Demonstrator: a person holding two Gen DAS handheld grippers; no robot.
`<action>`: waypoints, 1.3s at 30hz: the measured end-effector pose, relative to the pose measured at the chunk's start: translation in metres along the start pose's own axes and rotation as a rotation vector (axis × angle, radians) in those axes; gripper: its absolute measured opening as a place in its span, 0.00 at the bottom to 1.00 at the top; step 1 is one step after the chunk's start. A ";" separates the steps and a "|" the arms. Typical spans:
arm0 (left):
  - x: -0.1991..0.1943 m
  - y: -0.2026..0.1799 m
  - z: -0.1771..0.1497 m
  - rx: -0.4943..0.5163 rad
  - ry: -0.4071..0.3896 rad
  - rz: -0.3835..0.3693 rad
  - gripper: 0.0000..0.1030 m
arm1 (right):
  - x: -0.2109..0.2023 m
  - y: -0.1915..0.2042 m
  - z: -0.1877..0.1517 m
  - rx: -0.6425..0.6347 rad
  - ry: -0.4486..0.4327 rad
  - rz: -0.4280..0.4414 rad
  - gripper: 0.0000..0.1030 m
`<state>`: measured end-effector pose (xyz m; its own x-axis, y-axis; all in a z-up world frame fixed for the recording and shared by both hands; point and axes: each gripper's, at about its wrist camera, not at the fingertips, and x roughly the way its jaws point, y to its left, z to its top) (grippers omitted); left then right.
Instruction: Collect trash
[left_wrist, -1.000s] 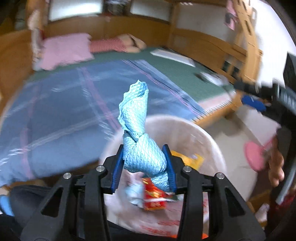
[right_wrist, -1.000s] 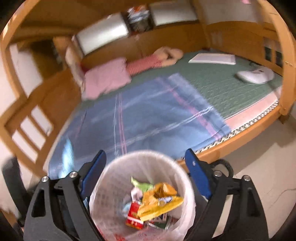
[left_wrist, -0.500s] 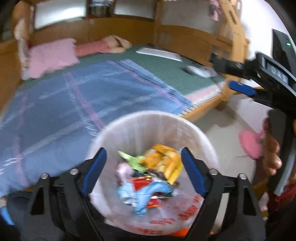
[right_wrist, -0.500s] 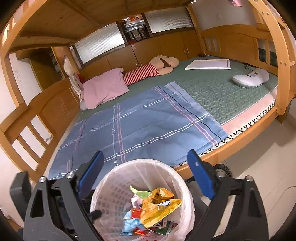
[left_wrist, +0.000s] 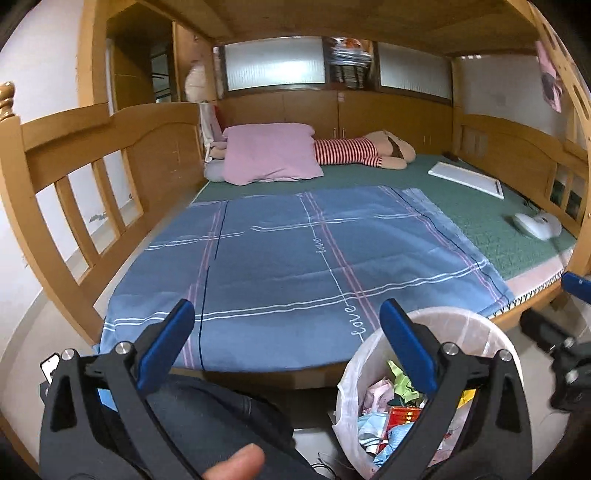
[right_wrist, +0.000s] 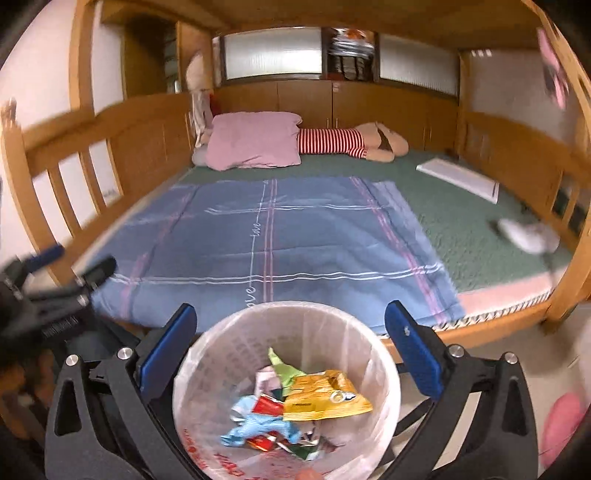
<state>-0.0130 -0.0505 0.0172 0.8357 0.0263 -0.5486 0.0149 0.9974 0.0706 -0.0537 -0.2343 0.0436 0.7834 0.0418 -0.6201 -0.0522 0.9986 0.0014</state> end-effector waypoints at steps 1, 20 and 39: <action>-0.002 0.001 0.001 -0.004 -0.003 -0.004 0.97 | 0.000 0.002 -0.001 -0.007 -0.002 -0.002 0.97; -0.005 -0.008 -0.004 0.005 0.011 -0.042 0.97 | 0.013 -0.004 0.000 0.013 0.022 -0.025 0.97; -0.004 -0.013 -0.007 0.001 0.023 -0.050 0.97 | 0.019 -0.005 -0.003 0.023 0.035 -0.024 0.97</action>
<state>-0.0200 -0.0627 0.0128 0.8209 -0.0219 -0.5706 0.0569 0.9974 0.0437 -0.0406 -0.2388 0.0297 0.7618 0.0175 -0.6475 -0.0196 0.9998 0.0040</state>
